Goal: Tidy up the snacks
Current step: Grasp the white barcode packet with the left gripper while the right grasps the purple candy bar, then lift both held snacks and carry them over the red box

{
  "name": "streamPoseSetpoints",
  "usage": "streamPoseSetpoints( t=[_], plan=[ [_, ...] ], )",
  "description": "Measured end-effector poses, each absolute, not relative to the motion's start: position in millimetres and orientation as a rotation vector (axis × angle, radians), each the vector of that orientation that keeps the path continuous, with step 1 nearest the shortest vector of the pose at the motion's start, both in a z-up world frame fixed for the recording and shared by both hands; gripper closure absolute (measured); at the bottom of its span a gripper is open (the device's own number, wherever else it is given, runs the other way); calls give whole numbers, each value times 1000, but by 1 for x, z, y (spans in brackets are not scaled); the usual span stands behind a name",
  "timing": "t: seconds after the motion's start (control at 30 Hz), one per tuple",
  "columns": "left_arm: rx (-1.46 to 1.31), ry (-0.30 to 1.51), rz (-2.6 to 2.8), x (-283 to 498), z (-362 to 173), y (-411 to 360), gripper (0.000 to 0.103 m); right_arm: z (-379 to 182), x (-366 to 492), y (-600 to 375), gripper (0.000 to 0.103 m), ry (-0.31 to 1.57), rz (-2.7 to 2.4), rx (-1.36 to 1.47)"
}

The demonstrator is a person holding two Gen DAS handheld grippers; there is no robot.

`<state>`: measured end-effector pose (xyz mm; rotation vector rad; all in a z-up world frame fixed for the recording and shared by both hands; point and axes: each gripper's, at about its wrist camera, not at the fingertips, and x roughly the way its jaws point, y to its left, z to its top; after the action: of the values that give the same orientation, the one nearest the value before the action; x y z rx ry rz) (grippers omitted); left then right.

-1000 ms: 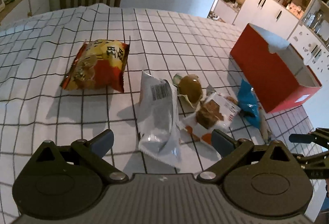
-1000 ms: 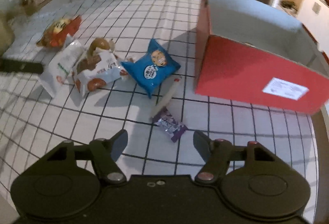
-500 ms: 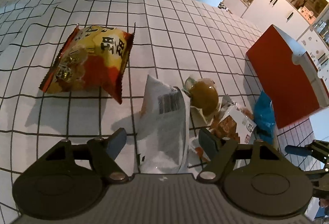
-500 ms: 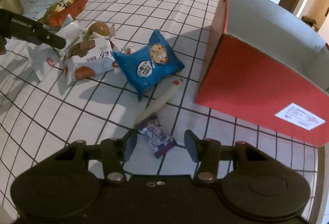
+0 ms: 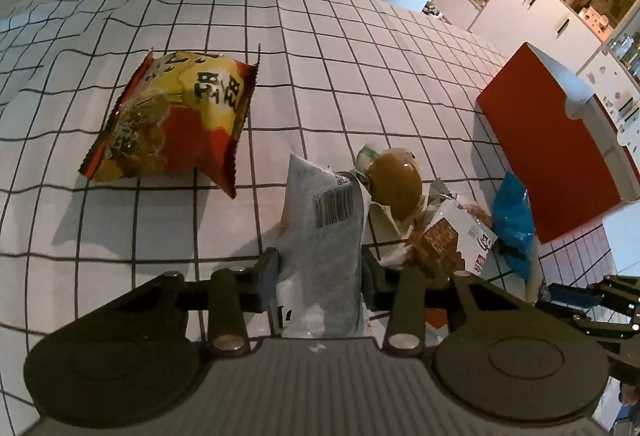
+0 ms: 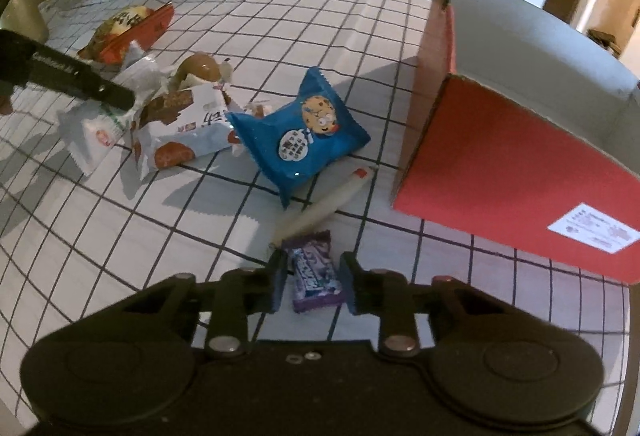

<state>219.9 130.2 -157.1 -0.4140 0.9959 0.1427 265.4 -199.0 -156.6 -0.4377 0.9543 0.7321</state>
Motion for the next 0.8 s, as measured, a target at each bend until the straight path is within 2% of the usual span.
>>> streamPoseSetpoints(
  t=[0.33,0.8],
  plan=[
    [-437,999,165,186,-153,129,67,-151,247,-206,81,983,625,-357],
    [-471,989,173,142,-130,118,67,-108,209,-224,81,952,579,-275]
  ],
)
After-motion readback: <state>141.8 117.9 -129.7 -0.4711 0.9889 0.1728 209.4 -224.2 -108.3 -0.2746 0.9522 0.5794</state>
